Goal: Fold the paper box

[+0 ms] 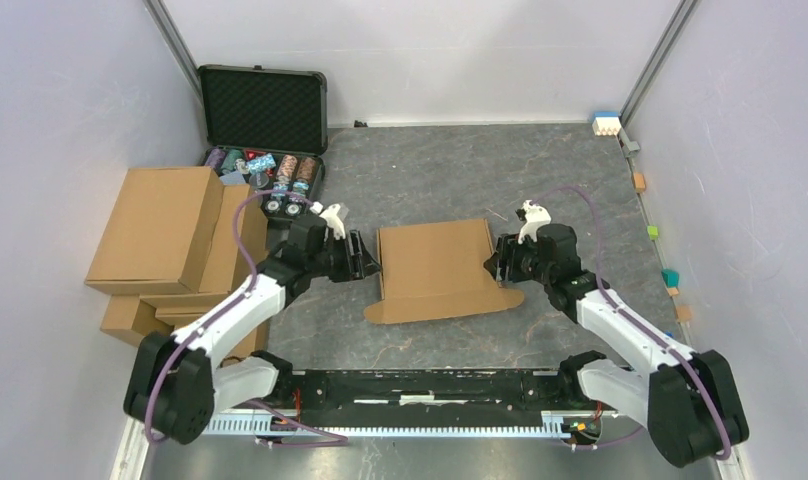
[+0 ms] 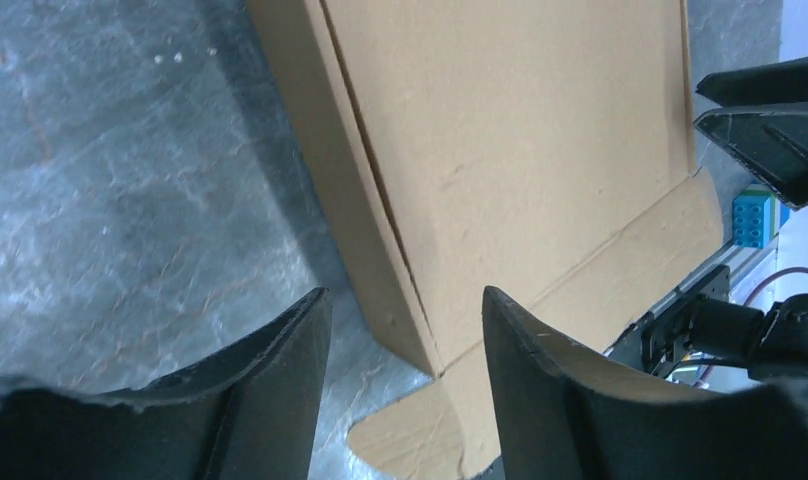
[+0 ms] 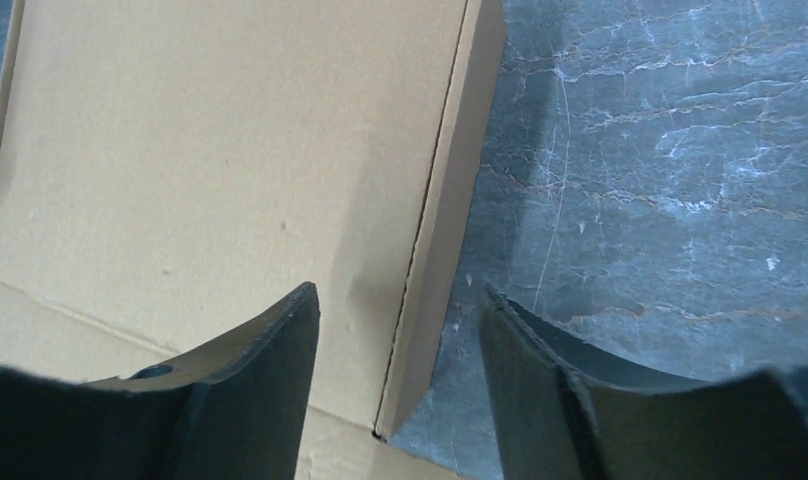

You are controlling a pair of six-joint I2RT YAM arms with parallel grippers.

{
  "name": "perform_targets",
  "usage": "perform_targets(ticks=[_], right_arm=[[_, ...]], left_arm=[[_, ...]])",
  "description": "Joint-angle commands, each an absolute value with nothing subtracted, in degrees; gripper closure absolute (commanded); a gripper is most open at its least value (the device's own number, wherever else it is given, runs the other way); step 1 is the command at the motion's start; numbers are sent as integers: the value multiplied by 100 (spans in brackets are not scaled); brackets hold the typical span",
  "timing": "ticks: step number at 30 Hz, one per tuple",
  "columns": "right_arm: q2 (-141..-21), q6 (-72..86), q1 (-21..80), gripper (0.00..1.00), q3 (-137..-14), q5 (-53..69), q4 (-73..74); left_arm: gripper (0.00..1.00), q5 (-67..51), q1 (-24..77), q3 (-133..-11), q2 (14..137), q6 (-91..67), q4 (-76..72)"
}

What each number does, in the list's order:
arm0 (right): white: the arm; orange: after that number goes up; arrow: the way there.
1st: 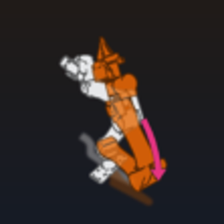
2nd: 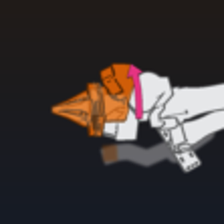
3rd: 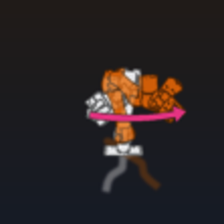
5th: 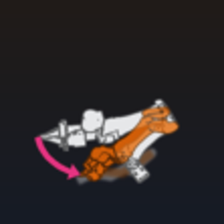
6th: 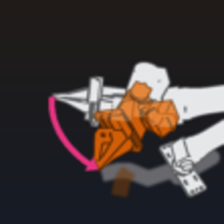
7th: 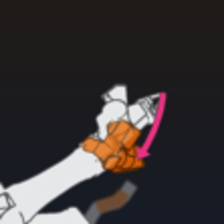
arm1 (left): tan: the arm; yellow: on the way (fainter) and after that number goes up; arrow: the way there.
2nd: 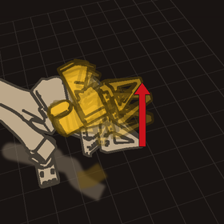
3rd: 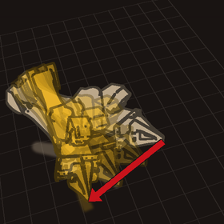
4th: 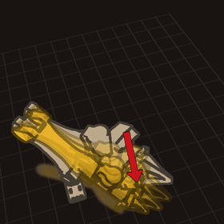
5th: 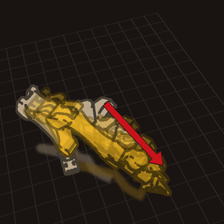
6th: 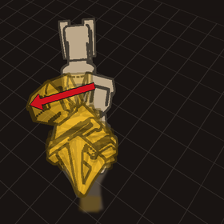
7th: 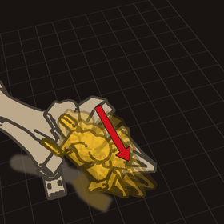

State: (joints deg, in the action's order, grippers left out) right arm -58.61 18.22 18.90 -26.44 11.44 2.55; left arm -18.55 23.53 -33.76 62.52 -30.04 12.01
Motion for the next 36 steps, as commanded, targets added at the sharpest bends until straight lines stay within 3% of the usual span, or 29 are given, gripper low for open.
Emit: perform_targets(ticks=[1, 6, 9, 10, 12, 19, 25, 31, 33, 36], right_arm=[[-6277, 2136, 1872, 40, -2663, 891, -627], [-6678, 2239, 1872, 50, -2560, 1078, -937], [-6746, 2255, 1879, 67, -2439, 1377, -1037], [-6725, 2290, 1874, 68, -2354, 1504, -1109], [-6623, 2398, 1888, 72, -2175, 1793, -1200], [-5514, 2837, 2344, 75, -1354, 1682, -1082], [-4455, 3282, 2801, 60, -830, 1489, -811], [-3846, 2471, 2812, 20, -1567, 60, 740], [-3806, 2249, 2812, 13, -1968, -360, 1060], [-3893, 1951, 2812, 11, -2499, -712, 1296]], left_arm=[[40, -2372, 2258, -3787, 6929, -3268, 88], [59, -2304, 2249, -3864, 7776, -3349, -418], [83, -2466, 2247, -3885, 8149, -3366, -667], [90, -2509, 2250, -3947, 8278, -3352, -686], [98, -2628, 2250, -4133, 8552, -3217, -606], [98, -2775, 2324, -5020, 9478, -2706, -156], [84, -2860, 2489, -6055, 10186, -2400, 190], [47, -2138, 2480, -6305, 9510, -1993, 709], [38, -1703, 2481, -5998, 9014, -2017, 681], [27, -1362, 2484, -5132, 8098, -2153, 237]])
